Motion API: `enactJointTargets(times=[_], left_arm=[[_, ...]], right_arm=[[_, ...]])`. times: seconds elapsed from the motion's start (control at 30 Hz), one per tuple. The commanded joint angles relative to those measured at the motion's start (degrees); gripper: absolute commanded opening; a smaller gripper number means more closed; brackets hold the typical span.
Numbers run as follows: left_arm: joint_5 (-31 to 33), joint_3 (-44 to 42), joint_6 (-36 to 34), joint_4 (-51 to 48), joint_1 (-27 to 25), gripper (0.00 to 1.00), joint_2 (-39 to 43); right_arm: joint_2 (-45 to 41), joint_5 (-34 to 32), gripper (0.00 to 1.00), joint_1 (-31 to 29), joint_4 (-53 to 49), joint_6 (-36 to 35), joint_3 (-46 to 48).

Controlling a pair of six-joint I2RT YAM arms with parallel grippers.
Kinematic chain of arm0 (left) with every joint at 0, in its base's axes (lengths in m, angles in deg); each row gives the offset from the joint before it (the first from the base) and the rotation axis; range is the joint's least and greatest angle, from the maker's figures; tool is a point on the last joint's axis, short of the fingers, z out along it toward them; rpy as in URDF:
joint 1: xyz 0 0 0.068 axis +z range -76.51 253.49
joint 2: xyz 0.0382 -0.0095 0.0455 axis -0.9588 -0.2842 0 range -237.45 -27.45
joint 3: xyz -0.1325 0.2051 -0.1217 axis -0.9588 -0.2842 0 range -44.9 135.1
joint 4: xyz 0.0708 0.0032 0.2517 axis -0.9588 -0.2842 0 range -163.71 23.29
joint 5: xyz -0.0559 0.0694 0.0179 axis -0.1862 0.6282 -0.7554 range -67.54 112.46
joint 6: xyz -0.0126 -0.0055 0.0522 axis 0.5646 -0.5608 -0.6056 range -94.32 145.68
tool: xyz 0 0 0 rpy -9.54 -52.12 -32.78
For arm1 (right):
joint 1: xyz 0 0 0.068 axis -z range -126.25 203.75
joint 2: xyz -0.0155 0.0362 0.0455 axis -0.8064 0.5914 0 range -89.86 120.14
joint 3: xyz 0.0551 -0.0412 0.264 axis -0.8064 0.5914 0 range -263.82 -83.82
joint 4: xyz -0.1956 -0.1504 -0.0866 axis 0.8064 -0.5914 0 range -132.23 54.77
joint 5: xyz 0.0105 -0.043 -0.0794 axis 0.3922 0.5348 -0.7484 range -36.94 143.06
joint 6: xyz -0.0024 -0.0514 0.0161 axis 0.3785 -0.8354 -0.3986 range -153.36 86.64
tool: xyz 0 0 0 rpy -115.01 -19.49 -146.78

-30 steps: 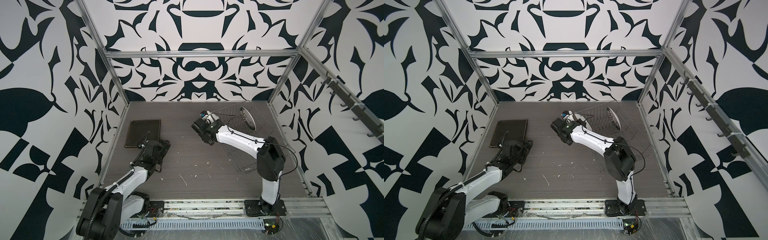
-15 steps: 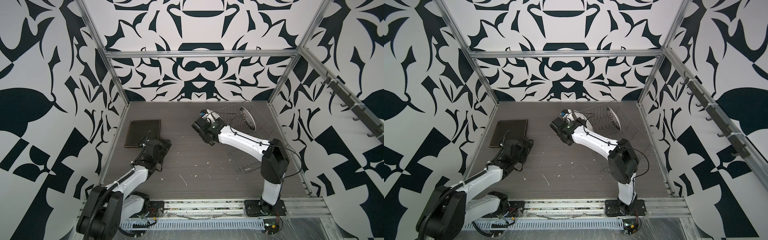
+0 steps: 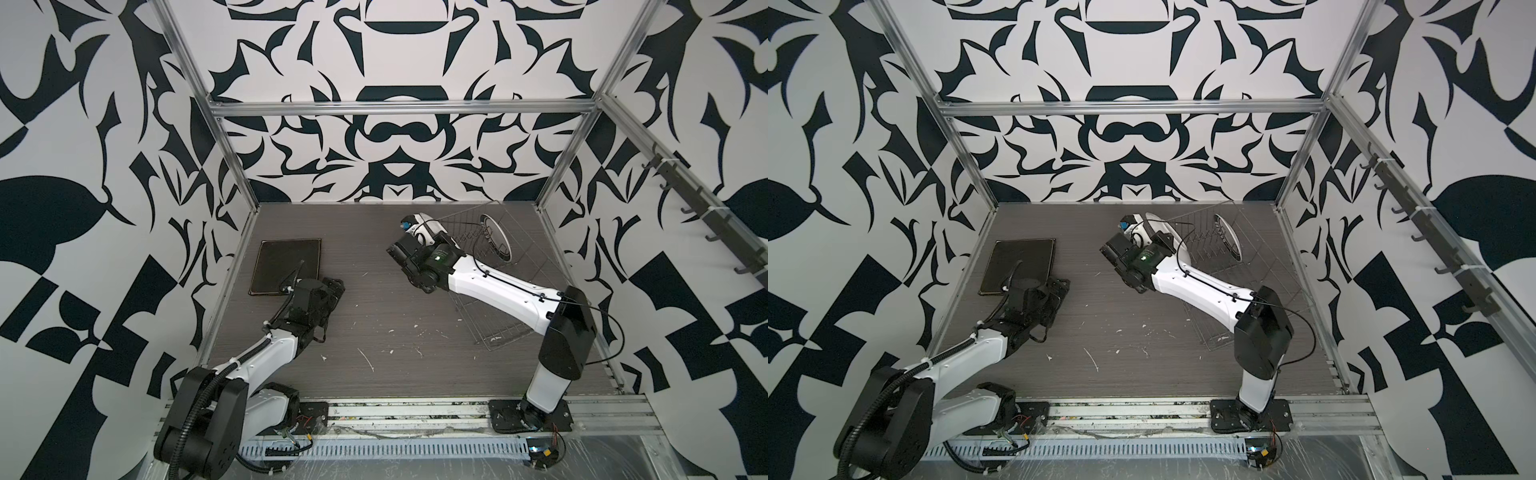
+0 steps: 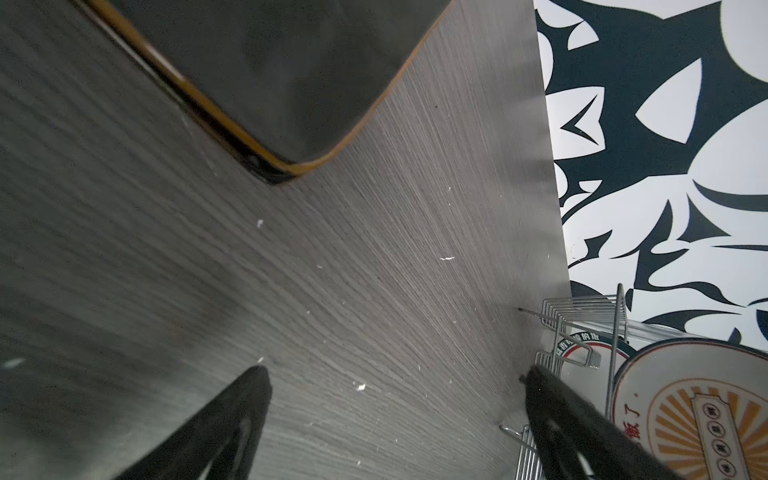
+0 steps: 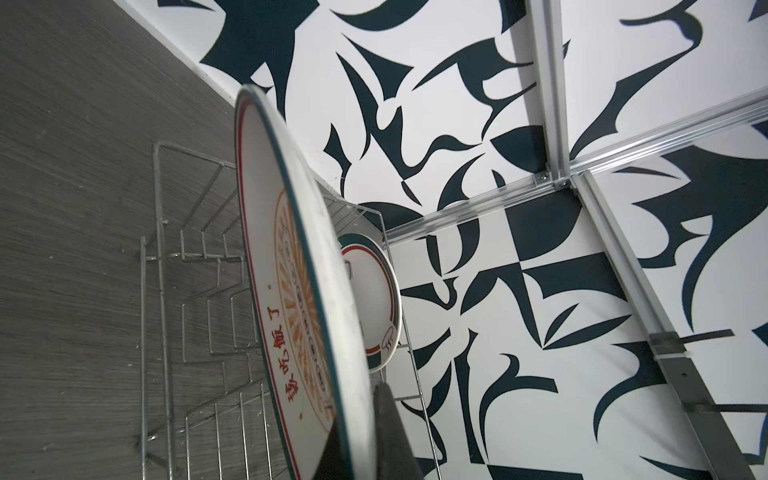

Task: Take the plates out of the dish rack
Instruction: 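Close the right gripper on the sunburst plate rim and lift it from the rack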

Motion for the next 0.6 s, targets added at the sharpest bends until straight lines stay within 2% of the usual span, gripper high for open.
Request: enactJointTargets(times=[0.0,0.37,0.57], left_arm=[[-0.74,1.90,-0.05,1.39,-0.26,1.00,-0.62],[-3.09,3.44,-1.12,2.61,-1.01,0.99,-1.66],[-4.42,3.89,-1.59,3.99,-1.23,0.99,-2.38]], right_arm=[[-3.69,-4.69,0.00,-0.70,5.41,-2.79,0.64],[-9.14,-3.88,0.00,-1.76,13.39,-6.22,4.99],[-16.87,5.11,0.00,-1.79,17.55,-1.88,9.65]])
